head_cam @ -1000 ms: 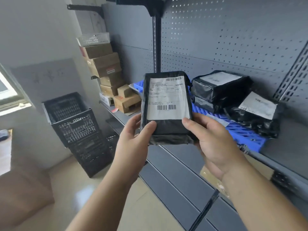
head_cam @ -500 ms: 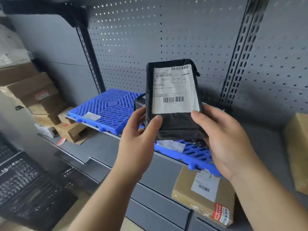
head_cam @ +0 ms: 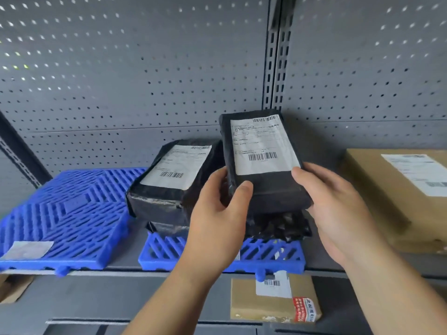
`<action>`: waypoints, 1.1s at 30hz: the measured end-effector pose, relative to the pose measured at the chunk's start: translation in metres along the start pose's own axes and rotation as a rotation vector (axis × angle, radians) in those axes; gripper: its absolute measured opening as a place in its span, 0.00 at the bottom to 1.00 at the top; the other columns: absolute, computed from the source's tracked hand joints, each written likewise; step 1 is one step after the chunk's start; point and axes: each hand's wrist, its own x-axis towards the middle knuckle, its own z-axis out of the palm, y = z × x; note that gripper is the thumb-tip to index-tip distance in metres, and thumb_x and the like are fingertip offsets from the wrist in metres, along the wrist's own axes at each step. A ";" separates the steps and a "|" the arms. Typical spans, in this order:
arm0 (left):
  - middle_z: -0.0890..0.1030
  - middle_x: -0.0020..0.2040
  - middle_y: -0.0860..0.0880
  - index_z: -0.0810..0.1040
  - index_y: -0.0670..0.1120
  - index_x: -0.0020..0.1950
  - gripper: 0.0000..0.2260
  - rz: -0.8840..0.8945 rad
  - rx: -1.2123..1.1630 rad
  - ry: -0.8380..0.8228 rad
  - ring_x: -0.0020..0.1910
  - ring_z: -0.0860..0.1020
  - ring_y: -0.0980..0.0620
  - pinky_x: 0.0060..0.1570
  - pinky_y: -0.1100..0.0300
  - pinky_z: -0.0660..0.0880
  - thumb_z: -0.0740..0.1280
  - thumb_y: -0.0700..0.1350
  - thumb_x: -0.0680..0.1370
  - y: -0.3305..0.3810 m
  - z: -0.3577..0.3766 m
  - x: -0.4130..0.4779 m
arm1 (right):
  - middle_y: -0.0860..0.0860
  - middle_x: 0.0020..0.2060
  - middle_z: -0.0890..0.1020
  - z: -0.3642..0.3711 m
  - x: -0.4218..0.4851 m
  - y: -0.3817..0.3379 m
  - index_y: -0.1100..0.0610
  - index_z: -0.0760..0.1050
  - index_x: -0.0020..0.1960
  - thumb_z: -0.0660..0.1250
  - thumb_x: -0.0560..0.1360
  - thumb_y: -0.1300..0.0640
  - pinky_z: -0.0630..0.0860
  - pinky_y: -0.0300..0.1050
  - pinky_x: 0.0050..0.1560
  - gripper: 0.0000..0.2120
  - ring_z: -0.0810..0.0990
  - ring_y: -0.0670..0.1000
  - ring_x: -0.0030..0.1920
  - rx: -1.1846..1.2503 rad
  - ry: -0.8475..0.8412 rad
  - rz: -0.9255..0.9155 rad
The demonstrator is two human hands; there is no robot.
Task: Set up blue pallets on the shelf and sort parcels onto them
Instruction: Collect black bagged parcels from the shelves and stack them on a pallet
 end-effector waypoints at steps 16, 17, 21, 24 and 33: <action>0.80 0.63 0.61 0.74 0.61 0.71 0.21 -0.084 0.246 -0.029 0.64 0.77 0.60 0.66 0.52 0.75 0.63 0.62 0.78 -0.016 0.011 0.005 | 0.36 0.49 0.86 -0.008 0.004 0.026 0.34 0.81 0.54 0.64 0.69 0.33 0.78 0.54 0.61 0.17 0.84 0.42 0.53 -0.243 -0.021 0.201; 0.80 0.64 0.60 0.73 0.60 0.72 0.22 -0.092 0.244 -0.021 0.64 0.77 0.59 0.66 0.52 0.75 0.63 0.62 0.78 -0.015 0.013 0.004 | 0.37 0.50 0.86 -0.009 0.002 0.026 0.35 0.80 0.55 0.64 0.69 0.33 0.78 0.55 0.61 0.17 0.84 0.43 0.53 -0.250 -0.030 0.200; 0.80 0.62 0.61 0.74 0.60 0.70 0.19 -0.108 0.251 0.030 0.64 0.76 0.60 0.66 0.54 0.74 0.65 0.60 0.79 -0.017 0.017 0.002 | 0.36 0.59 0.82 -0.017 0.000 0.023 0.38 0.78 0.64 0.66 0.72 0.36 0.74 0.48 0.62 0.22 0.79 0.39 0.58 -0.248 0.022 0.144; 0.76 0.64 0.64 0.70 0.60 0.75 0.24 -0.104 0.265 0.083 0.64 0.74 0.65 0.61 0.65 0.70 0.65 0.61 0.79 -0.016 0.019 -0.003 | 0.37 0.68 0.76 -0.027 -0.001 0.020 0.42 0.73 0.72 0.67 0.77 0.41 0.66 0.43 0.65 0.23 0.73 0.40 0.67 -0.244 0.031 0.118; 0.68 0.74 0.60 0.66 0.57 0.78 0.28 0.047 0.433 0.224 0.75 0.64 0.58 0.67 0.59 0.62 0.66 0.59 0.79 -0.007 0.033 -0.030 | 0.38 0.69 0.73 -0.047 -0.018 0.024 0.39 0.71 0.72 0.67 0.79 0.42 0.65 0.42 0.64 0.22 0.71 0.39 0.68 -0.331 -0.026 0.037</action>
